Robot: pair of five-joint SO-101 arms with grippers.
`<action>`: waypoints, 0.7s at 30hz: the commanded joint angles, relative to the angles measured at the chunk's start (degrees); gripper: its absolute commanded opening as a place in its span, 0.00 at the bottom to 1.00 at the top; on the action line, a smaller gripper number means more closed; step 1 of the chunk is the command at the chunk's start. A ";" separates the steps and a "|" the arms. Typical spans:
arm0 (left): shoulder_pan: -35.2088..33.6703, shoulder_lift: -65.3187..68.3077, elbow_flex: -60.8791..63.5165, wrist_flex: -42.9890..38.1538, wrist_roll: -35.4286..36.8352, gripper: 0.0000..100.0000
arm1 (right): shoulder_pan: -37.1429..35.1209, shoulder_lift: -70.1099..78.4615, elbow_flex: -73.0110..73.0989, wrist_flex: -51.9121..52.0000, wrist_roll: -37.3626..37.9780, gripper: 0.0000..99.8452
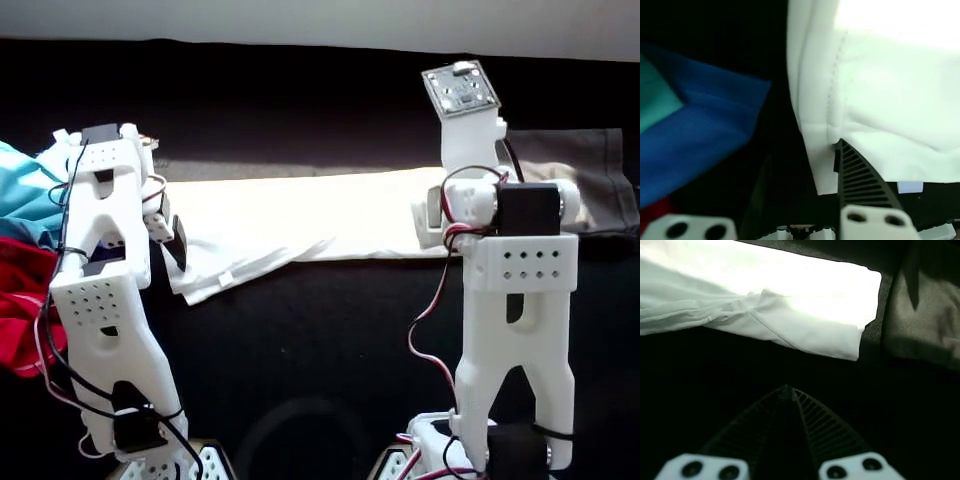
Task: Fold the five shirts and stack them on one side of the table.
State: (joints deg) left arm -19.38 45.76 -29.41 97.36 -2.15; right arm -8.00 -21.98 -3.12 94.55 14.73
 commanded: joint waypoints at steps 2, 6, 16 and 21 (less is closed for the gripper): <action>1.36 1.36 -0.66 -3.16 4.40 0.20 | 0.84 -2.86 3.38 -0.92 2.20 0.01; 4.53 2.95 -0.66 -3.34 7.12 0.20 | 0.92 -2.86 4.70 -0.57 2.20 0.01; 5.93 0.84 -1.01 0.53 9.41 0.20 | 1.01 -2.95 4.88 -0.40 2.20 0.01; 5.76 -2.07 -0.92 0.62 9.41 0.20 | 1.01 -2.95 4.79 -0.57 2.20 0.01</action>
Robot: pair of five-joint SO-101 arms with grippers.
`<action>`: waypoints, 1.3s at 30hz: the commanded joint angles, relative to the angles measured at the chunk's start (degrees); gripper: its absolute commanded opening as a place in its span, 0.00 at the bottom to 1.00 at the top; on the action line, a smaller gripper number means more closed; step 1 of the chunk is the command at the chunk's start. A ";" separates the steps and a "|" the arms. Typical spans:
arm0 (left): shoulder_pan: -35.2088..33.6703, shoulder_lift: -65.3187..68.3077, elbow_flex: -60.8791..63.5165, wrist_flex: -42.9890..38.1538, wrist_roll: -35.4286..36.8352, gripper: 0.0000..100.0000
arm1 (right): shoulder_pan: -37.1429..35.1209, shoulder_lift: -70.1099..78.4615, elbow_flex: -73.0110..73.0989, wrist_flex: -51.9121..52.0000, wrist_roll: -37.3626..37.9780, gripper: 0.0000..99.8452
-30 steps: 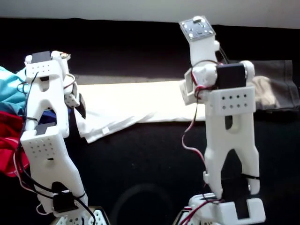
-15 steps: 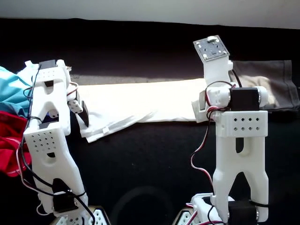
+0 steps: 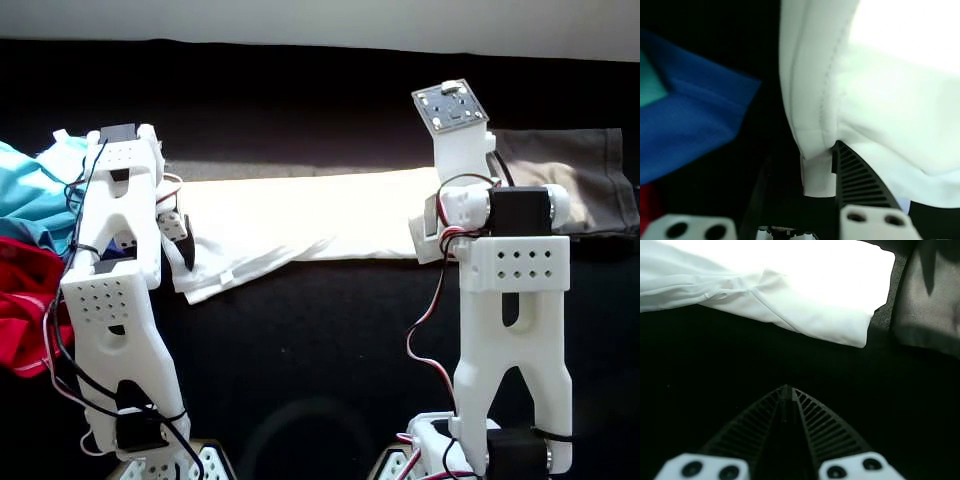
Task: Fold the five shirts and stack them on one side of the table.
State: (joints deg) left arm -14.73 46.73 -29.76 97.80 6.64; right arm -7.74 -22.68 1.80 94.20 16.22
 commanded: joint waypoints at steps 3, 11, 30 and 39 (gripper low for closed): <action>1.27 -2.95 -0.22 -1.49 0.70 0.20 | 0.75 -2.24 -0.22 -0.22 0.70 0.01; 0.92 -4.97 -2.95 4.04 0.79 0.20 | 0.66 -2.24 -0.13 -0.57 0.70 0.01; -1.01 2.42 -0.57 -3.43 5.80 0.20 | 0.84 -2.24 -0.04 -0.22 0.79 0.01; -3.38 2.86 -4.18 -1.76 2.20 0.18 | 3.21 -2.33 -0.57 0.57 0.79 0.01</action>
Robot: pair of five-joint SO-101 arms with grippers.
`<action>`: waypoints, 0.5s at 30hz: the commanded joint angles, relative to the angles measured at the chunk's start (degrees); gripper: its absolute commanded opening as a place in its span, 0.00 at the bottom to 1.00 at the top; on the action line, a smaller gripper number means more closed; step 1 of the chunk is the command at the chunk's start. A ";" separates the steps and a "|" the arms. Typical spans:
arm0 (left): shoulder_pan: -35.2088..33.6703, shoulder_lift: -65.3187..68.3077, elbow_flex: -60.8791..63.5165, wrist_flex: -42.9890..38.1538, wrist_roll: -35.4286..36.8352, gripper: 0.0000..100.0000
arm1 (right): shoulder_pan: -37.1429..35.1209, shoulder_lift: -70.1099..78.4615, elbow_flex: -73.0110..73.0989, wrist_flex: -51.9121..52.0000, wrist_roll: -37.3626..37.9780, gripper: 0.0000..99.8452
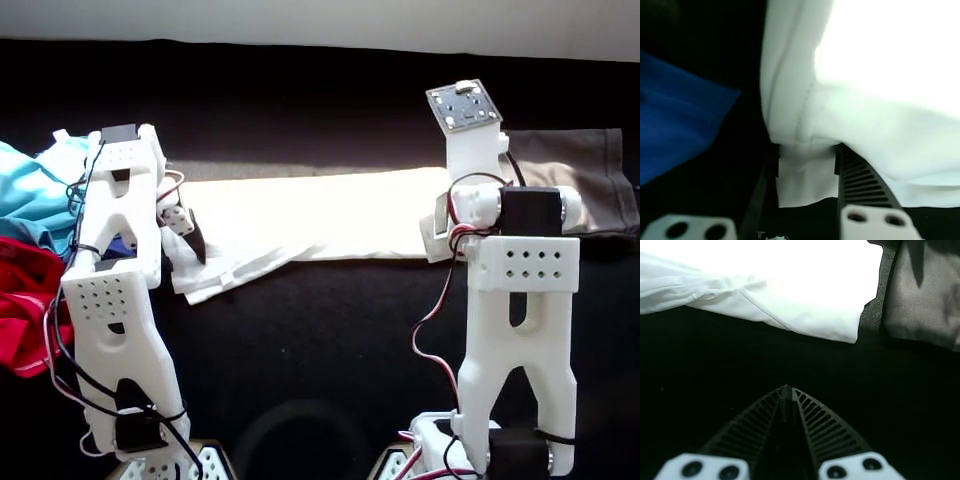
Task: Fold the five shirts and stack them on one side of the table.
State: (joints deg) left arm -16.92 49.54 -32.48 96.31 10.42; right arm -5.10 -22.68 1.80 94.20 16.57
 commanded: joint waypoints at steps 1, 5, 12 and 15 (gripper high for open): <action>-1.19 0.04 -1.45 -0.35 -1.93 0.16 | 0.48 -2.33 -0.66 1.45 0.44 0.01; -1.10 0.13 -1.63 -1.23 -2.20 0.00 | 0.57 -6.37 -2.15 6.02 0.44 0.01; -1.27 -0.22 -1.71 -1.14 -5.01 0.01 | 0.66 -27.30 9.80 6.20 0.44 0.01; -0.84 -0.48 -1.98 0.62 -5.63 0.01 | 3.47 -33.10 25.01 2.86 2.46 0.01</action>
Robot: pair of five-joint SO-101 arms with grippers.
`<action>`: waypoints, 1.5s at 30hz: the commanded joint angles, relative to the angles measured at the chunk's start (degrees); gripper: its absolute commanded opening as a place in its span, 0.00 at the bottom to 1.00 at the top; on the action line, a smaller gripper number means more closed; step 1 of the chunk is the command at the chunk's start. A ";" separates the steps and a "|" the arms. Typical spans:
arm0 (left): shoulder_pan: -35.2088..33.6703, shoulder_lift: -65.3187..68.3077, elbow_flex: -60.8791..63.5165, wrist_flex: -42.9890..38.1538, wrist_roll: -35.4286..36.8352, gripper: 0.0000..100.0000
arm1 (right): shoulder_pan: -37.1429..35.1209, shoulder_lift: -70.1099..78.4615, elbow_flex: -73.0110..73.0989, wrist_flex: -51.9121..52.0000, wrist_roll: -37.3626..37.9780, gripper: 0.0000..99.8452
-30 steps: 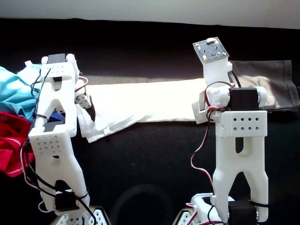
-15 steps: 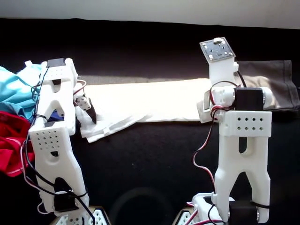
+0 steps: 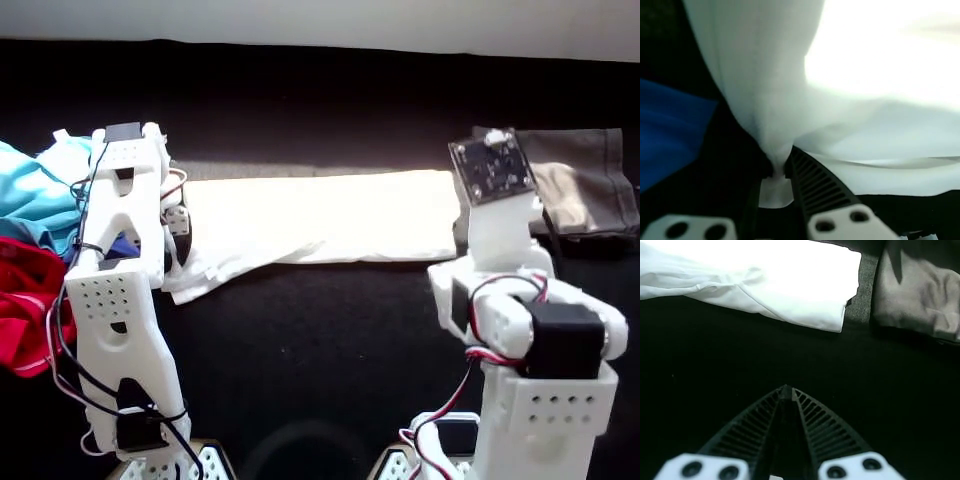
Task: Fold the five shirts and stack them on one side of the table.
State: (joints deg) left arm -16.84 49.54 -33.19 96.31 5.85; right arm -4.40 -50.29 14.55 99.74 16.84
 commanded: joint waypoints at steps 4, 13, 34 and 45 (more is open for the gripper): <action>3.56 -1.10 -5.23 5.10 -1.14 0.01 | 14.99 -11.47 33.89 -16.48 8.26 0.01; 22.81 -19.38 -6.11 5.01 -0.97 0.01 | 30.55 -15.25 62.55 -37.23 12.66 0.01; 50.77 -4.62 -31.25 -8.88 -0.97 0.01 | 41.45 -15.34 79.96 -55.96 8.62 0.01; 54.90 6.55 -47.34 -10.11 -0.88 0.18 | 41.19 -15.34 79.96 -55.96 8.62 0.01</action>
State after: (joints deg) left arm 36.88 56.92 -75.30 87.25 5.05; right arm 35.60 -65.49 93.05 45.23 25.98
